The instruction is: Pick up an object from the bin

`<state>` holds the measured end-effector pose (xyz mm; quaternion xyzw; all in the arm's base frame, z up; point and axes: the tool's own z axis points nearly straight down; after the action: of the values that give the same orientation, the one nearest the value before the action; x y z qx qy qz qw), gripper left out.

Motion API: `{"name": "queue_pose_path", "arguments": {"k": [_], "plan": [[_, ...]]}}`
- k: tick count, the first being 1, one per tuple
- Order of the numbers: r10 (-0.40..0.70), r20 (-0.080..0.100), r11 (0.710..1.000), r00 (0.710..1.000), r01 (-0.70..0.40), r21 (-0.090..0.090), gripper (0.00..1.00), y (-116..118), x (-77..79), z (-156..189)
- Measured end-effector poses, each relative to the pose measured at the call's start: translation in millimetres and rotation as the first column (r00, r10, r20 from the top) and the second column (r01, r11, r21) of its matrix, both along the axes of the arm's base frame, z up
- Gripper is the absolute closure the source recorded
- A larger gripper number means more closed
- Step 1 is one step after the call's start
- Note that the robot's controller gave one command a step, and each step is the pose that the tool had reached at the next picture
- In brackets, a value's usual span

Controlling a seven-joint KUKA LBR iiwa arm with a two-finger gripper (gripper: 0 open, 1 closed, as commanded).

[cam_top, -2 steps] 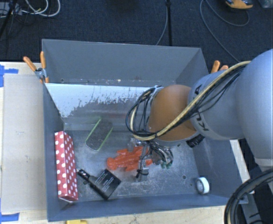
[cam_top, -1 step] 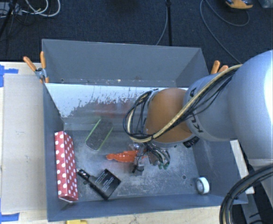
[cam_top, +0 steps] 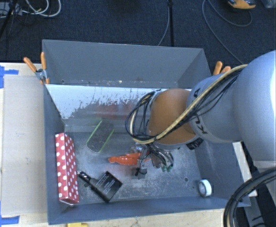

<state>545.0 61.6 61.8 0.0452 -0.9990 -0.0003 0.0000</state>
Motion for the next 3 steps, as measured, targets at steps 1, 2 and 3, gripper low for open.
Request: {"name": "queue_pose_path", "arguments": {"k": [1, 2, 3], "plan": [[0.028, 0.005, 1.000, 1.000, -0.028, 0.001, 1.00, -3, 6.6, 4], [0.089, 0.000, 0.996, 0.996, -0.089, 0.001, 1.00, -7, 8.6, 134], [0.088, 0.000, 0.996, 0.996, -0.088, 0.001, 1.00, -7, 8.6, 134]]}}
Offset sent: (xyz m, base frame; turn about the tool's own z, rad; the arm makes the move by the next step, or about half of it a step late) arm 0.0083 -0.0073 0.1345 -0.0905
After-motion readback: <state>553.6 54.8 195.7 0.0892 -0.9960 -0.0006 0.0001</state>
